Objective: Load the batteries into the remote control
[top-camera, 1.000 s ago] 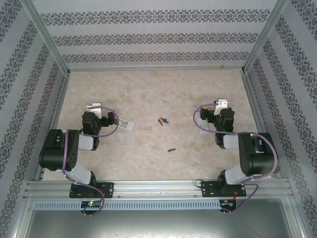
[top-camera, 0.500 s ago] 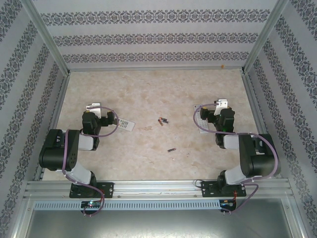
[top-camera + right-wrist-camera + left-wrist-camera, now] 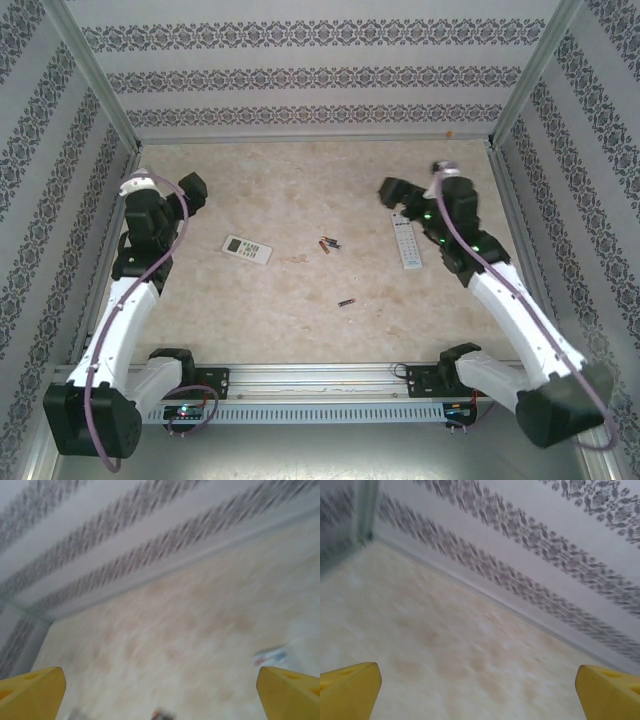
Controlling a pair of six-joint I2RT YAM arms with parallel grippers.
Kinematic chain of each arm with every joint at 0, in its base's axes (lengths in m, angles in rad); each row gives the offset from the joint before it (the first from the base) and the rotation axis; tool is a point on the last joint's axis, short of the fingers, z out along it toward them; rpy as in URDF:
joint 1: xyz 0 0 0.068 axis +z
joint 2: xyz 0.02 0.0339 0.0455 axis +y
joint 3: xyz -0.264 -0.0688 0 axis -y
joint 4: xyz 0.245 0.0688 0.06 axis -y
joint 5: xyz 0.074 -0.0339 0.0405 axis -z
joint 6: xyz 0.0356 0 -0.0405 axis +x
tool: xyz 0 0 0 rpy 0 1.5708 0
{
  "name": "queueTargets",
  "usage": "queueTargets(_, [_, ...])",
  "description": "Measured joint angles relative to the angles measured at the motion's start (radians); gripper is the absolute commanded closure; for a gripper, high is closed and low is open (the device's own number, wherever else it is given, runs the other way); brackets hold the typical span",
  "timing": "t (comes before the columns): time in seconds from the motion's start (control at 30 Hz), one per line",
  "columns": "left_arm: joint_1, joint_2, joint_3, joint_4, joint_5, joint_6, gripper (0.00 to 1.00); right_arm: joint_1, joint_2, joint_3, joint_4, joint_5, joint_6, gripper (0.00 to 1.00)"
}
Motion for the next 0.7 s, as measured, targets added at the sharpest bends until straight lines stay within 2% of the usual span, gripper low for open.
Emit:
queueTargets(0.13, [-0.111,0.077,0.026,-0.266,0.066,-0.252,0.00,0.191,0.194,0.129,-0.145,-0.041,0.025,0.02])
queueTargets(0.27, [-0.166,0.219,0.055,-0.509,0.104,-0.439,0.00,0.284,0.341,0.234,-0.236,-0.071,0.025,0.02])
queueTargets(0.47, [-0.166,0.468,0.216,-0.705,0.109,-0.574,0.05,0.303,0.407,0.307,-0.312,-0.086,0.017,0.02])
queueTargets(0.7, [-0.166,0.695,0.344,-0.731,0.154,-0.613,0.06,0.303,0.402,0.311,-0.368,-0.078,-0.003,0.02])
